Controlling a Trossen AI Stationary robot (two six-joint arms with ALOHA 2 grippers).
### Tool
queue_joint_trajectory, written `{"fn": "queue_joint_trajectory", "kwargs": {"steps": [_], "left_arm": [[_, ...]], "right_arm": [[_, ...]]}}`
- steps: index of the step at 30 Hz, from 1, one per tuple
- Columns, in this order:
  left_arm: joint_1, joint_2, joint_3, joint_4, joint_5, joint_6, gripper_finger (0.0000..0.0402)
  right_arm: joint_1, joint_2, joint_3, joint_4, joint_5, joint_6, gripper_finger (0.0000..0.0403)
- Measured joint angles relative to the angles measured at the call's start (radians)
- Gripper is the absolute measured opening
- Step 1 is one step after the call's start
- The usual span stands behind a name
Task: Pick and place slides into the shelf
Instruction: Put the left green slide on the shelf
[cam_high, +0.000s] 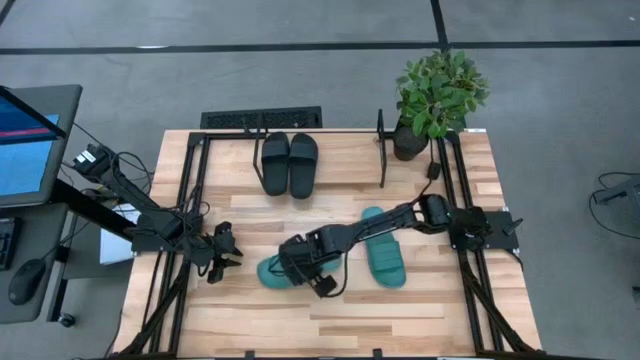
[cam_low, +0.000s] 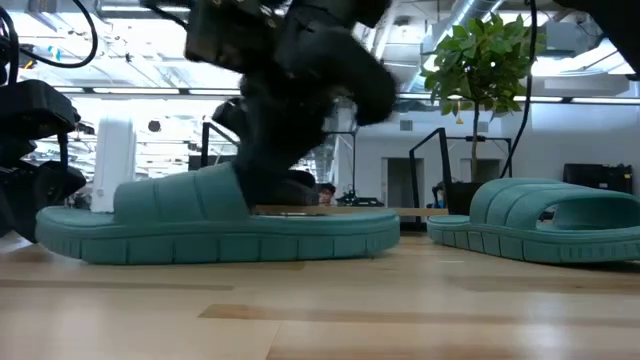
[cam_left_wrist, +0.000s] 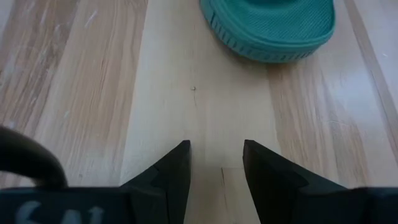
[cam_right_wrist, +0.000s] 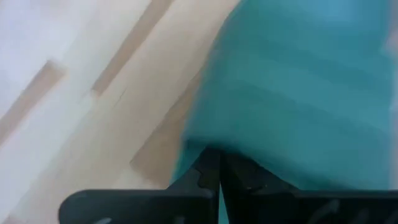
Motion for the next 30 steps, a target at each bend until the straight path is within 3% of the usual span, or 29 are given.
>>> {"fn": "queue_joint_trajectory", "kwargs": {"steps": [10,21,30], "left_arm": [[0.0,0.0,0.0,0.001,0.0,0.0,0.0135],[0.0,0.0,0.0,0.001,-0.001,0.0,0.0135],[0.0,0.0,0.0,0.001,-0.001,0.0,0.0135]], "right_arm": [[-0.051,-0.003,0.049,0.064,0.018,-0.017,0.0],[-0.112,-0.004,0.049,0.09,0.09,0.078,0.0],[-0.117,-0.006,0.049,-0.06,0.168,0.098,0.0]]}}
